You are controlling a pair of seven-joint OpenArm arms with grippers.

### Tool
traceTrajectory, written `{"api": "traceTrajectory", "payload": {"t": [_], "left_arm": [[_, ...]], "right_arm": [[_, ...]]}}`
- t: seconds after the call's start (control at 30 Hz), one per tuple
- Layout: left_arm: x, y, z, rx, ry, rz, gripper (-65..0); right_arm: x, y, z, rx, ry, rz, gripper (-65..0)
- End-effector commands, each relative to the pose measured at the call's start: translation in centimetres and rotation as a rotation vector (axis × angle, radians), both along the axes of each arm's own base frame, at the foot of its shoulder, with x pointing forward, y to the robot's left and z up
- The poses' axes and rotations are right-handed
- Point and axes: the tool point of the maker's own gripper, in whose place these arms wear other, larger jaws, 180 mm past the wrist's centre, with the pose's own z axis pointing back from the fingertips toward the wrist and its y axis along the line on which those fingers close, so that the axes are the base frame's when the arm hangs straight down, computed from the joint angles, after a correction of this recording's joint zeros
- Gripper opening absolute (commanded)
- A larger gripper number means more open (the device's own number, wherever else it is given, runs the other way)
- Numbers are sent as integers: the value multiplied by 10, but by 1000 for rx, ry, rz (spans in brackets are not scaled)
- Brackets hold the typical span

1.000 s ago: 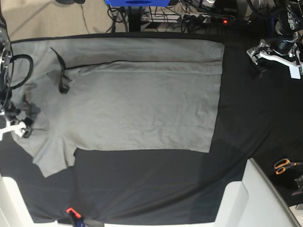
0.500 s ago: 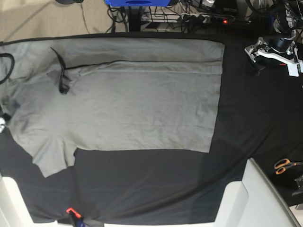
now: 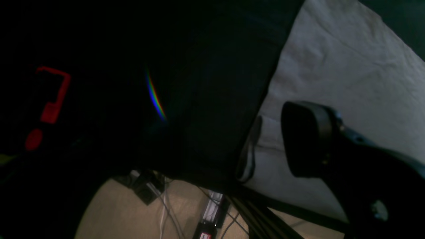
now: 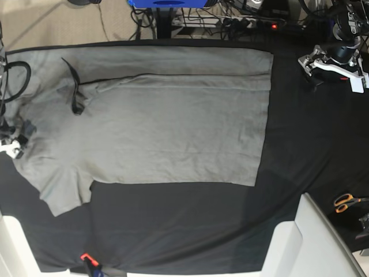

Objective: Fold the T-shirt properly
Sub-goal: 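Grasp the shirt hem with the right gripper and drag it toward the body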

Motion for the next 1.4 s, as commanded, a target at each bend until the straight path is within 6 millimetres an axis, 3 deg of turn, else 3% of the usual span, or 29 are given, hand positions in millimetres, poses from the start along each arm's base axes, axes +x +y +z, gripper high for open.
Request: {"api": "traceTrajectory", "payload": {"t": [0.0,0.07,0.27,0.37,0.63,0.97,1.03,1.17,1.37], "left_arm": [[4,4,9,20,-30,-8,-10],[4,4,9,20,-31,-8,-10],[4,4,9,20,-31,-8,-10],[5,3,9,18,-31,-11,-10],[7,0,9,9,-37,-13,-10],[5,-3,6,-2,-35,-3,-10],[5,-3,6,-2,-35,-3,-10],[5,-3,6,-2,-35,-3,-10],[6,-3,6,-1,-38,-3,-10]], "right_arm": [[12,-14,17,-24,-46,-10,-158],[12,-14,17,-24,-46,-11,-204],[19,-14,24,-31,-66,-7,-552],[25,-14,30,-38,-84,1,-650],[36,-16,43,-55,-112,19,-650],[9,-15,22,1,45,48,-650],[-3,-15,17,-1,68,60,-650],[-20,-22,29,1,39,48,-650],[-37,-6,65,-36,-3,107,-650]]}}
